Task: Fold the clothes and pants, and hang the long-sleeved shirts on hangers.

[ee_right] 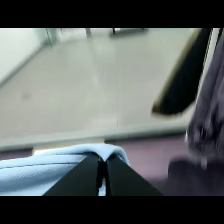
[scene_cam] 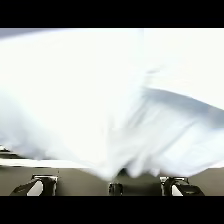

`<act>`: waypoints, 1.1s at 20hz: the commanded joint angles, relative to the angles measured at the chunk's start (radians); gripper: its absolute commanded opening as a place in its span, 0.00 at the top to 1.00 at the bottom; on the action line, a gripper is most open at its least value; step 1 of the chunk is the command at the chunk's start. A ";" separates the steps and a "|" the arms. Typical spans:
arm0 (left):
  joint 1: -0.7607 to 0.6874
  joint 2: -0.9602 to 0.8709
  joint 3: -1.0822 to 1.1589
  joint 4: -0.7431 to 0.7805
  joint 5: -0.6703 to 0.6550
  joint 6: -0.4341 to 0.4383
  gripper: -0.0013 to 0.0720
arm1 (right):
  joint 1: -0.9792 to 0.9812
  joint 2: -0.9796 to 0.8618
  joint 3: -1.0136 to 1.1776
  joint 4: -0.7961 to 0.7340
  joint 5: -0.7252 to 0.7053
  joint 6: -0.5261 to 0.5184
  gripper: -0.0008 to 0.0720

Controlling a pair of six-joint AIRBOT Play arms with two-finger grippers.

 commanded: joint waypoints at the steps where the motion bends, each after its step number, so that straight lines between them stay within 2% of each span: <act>1: -0.001 -0.158 -0.104 -0.092 -0.108 0.103 0.95 | 0.002 -0.173 -0.148 0.057 0.113 0.038 0.95; 3: -0.003 -0.294 -0.200 -0.095 -0.078 0.126 0.95 | 0.002 -0.308 -0.248 0.064 0.100 0.038 0.95; 5: -0.021 -0.454 -0.268 -0.095 0.004 0.157 0.95 | 0.002 -0.448 -0.311 0.066 0.038 0.037 0.95; 6: -0.038 -0.544 -0.273 -0.090 0.041 0.185 0.95 | 0.002 -0.517 -0.324 0.074 0.003 0.037 0.95; 9: -0.090 -0.760 -0.269 -0.056 0.186 0.191 0.95 | 0.002 -0.715 -0.326 0.087 -0.130 0.038 0.95; 12: -0.122 -0.889 -0.269 -0.049 0.352 0.190 0.95 | 0.002 -0.838 -0.326 0.087 -0.245 0.038 0.95; 14: -0.125 -0.921 -0.269 -0.049 0.398 0.182 0.95 | 0.002 -0.886 -0.326 0.074 -0.270 0.038 0.95; 16: -0.121 -0.925 -0.270 -0.049 0.378 0.180 0.95 | 0.002 -0.900 -0.326 0.033 -0.254 0.038 0.95; 22: -0.119 -0.924 -0.270 -0.050 0.091 0.141 0.95 | 0.002 -0.899 -0.326 -0.022 -0.029 0.037 0.95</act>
